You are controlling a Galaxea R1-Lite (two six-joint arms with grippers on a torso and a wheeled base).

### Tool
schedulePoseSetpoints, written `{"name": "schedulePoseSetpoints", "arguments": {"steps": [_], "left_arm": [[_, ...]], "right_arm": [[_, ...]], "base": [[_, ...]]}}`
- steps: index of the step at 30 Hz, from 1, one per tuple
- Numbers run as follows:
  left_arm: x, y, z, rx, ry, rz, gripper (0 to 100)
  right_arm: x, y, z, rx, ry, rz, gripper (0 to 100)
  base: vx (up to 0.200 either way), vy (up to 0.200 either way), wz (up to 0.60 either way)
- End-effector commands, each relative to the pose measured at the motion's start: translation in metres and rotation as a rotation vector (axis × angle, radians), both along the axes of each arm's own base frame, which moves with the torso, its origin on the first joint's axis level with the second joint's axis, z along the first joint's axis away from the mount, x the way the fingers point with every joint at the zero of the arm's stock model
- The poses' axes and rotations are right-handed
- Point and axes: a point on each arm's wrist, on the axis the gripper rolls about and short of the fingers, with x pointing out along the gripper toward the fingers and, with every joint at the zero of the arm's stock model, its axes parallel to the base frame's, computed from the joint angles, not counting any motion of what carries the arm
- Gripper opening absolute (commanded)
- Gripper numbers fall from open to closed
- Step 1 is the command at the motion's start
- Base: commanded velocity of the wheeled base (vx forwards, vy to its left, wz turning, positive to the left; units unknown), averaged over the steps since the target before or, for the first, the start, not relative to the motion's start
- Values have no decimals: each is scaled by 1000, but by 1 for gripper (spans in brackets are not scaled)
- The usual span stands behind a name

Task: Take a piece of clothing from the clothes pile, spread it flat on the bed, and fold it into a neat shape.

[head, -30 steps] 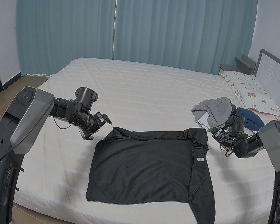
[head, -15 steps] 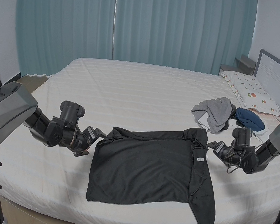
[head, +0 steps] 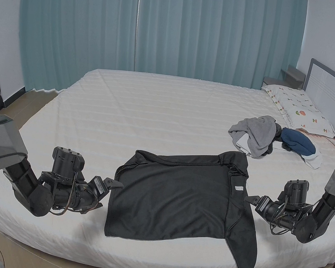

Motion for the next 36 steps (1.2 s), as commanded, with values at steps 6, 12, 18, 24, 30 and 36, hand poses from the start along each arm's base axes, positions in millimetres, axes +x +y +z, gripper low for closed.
{"name": "schedulePoseSetpoints", "arguments": {"steps": [6, 12, 18, 24, 30, 36], "left_arm": [[-8, -2, -1, -34, 43, 21, 100], [-10, -8, -2, -40, 51, 5, 100], [-13, -11, -2, -37, 54, -3, 100], [-17, -9, -6, -23, 38, 1, 100], [-28, -5, -13, 32, 39, -11, 100], [-37, 0, -33, 163, 73, -28, 100]], "right_arm": [[-10, 3, 6, -5, -6, 14, 100], [-13, 8, 6, -3, -2, 32, 100], [-14, 10, 7, -4, -4, 38, 100], [-14, 11, 7, -5, -3, 43, 100], [-18, 13, 7, -6, -5, 51, 100], [-23, 12, 12, 3, -10, 55, 100]], "base": [[0, 0, 0], [0, -67, 0], [0, -200, 0], [0, -33, 0], [0, 0, 0], [0, 0, 0]]}}
